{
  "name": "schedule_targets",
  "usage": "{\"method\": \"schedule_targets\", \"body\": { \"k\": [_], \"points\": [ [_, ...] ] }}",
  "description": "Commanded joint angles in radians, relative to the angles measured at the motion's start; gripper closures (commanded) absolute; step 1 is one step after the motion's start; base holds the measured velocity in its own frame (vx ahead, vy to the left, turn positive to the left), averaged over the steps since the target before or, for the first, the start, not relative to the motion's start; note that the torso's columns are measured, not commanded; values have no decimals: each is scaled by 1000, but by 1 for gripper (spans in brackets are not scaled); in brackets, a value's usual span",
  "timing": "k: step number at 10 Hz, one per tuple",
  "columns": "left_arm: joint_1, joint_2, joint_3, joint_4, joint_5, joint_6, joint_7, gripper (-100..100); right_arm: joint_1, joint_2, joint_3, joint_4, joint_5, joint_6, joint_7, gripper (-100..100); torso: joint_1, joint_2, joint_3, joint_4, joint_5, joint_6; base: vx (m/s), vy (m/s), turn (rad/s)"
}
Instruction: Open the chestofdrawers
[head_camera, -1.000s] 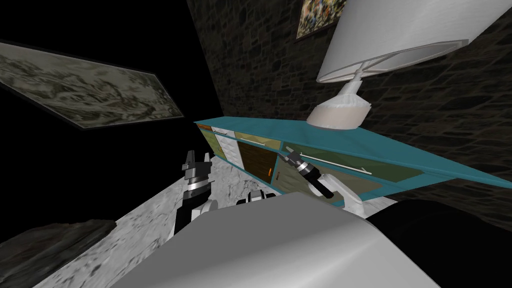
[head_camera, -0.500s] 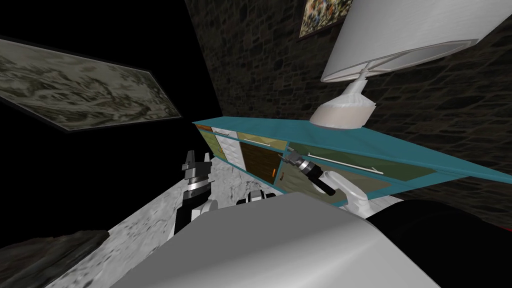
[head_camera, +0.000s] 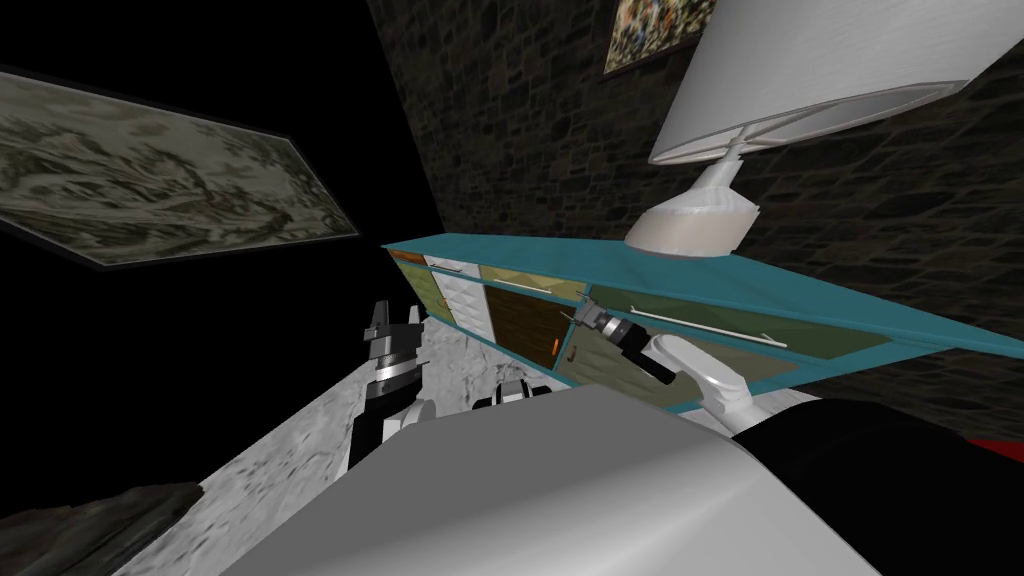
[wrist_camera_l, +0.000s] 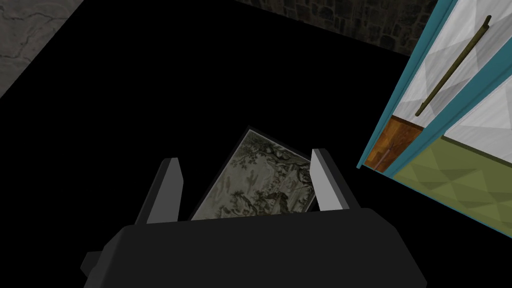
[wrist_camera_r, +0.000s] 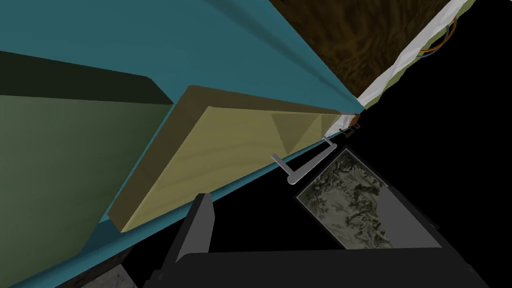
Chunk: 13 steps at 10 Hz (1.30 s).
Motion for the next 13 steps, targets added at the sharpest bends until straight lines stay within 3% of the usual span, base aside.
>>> {"method": "schedule_targets", "body": {
  "k": [1,2,6,9,12,13],
  "points": [
    [0,0,0,0,0,0,0,0,-10,-83,-14,21,81,19,58,-100,1,0,0,0,0,0,50,160,-82],
    [0,0,0,0,0,0,0,0,-10,-93,-14,21,93,19,58,-100,3,0,0,0,1,0,40,110,-29],
    [0,0,0,0,0,0,0,0,-20,-231,-39,49,225,40,142,-100,2,-1,-1,0,1,0,40,123,-65],
    [0,0,0,0,0,0,0,0,-26,-306,-53,64,300,51,190,-100,0,0,0,0,0,0,44,123,-53],
    [0,0,0,0,0,0,0,0,-29,-345,-62,73,352,59,223,-100,0,1,1,0,0,0,15,102,-37],
    [0,0,0,0,0,0,0,0,-30,-335,-60,73,340,54,217,-100,0,1,0,0,0,0,5,41,-9]
  ]
}}
